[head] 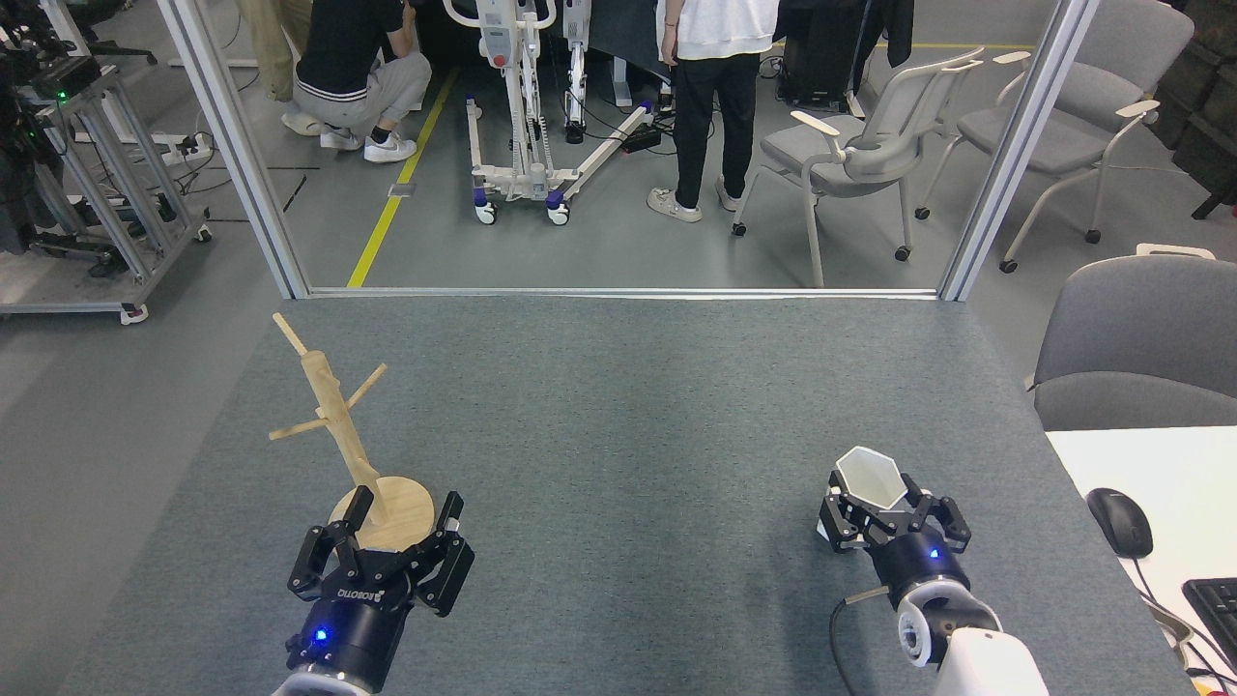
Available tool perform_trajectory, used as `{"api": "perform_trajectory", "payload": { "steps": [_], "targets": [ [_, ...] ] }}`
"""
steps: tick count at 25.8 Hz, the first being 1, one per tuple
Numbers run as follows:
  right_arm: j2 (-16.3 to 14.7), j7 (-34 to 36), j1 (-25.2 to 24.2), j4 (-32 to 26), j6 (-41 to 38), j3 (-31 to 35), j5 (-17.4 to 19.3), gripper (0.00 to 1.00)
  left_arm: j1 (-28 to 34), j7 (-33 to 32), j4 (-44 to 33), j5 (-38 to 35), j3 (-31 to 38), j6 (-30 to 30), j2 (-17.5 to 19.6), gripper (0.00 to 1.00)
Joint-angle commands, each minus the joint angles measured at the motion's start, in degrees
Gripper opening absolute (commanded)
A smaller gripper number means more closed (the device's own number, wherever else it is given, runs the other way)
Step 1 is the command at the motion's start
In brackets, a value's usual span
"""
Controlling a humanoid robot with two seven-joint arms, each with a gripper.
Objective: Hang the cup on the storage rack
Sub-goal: 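Lift the white cup with the right gripper toward the center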
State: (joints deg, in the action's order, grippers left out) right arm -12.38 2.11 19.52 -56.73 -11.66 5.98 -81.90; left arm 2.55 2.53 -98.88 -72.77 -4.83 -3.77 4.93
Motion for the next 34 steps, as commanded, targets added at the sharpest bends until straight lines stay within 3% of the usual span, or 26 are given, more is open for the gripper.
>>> {"api": "perform_trajectory", "payload": {
  "steps": [1, 3, 7, 11, 18, 21, 23, 26, 29, 32, 34],
  "targets": [
    [-5.0, 0.3, -1.2, -5.4, -6.4, -0.3, 6.0, 0.07, 0.0, 0.0, 0.0, 0.0, 0.0, -0.3, 0.0, 1.0],
    [-6.0, 0.0, -1.6, -7.3, -7.9, -0.2, 8.9, 0.06, 0.0, 0.0, -0.1, 0.0, 0.0, -0.4, 0.0, 1.0],
    [-7.1, -0.1, -1.7, -12.0, -8.5, -0.4, 10.0, 0.02, 0.0, 0.0, -0.1, 0.0, -0.1, -0.5, 0.1, 1.0],
    [-8.5, -0.3, -1.9, -16.1, -11.6, -4.0, 14.3, 0.0, 0.1, 0.1, -0.2, 0.0, -0.2, -1.6, 0.3, 1.0],
    [-8.4, -0.3, 3.1, -17.1, -20.6, -9.8, 16.4, 0.0, 1.6, 2.3, -0.2, 0.1, -4.7, -6.8, 0.3, 1.0],
    [-8.4, -0.4, 5.6, -17.1, -24.6, -15.0, 21.9, 0.0, 1.6, 2.6, -0.2, 0.1, -7.6, -9.1, 0.3, 0.99],
    [-8.0, -0.4, 6.6, -17.2, -28.6, -17.0, 23.0, 0.0, 1.9, 2.1, -0.2, 0.0, -9.4, -9.9, 0.0, 0.99],
    [-7.2, -2.0, 6.8, -19.4, -31.9, -17.4, 23.0, 0.0, 2.1, 1.7, 0.1, -0.4, -13.0, -7.7, -2.6, 0.95],
    [-6.0, -8.9, 7.2, -21.2, -32.6, -19.2, 23.1, 0.0, 2.0, 1.5, 0.3, -0.9, -14.9, -1.5, -5.6, 0.95],
    [-4.7, -14.9, 7.6, -24.4, -30.1, -21.1, 23.2, 0.0, 1.8, 0.6, 0.4, -0.9, -16.3, 4.4, -7.8, 0.95],
    [-4.2, -17.7, 7.1, -27.2, -24.5, -21.8, 23.1, 0.0, 1.7, -0.5, 0.4, -0.9, -17.9, 7.2, -8.2, 0.95]
  ]
}}
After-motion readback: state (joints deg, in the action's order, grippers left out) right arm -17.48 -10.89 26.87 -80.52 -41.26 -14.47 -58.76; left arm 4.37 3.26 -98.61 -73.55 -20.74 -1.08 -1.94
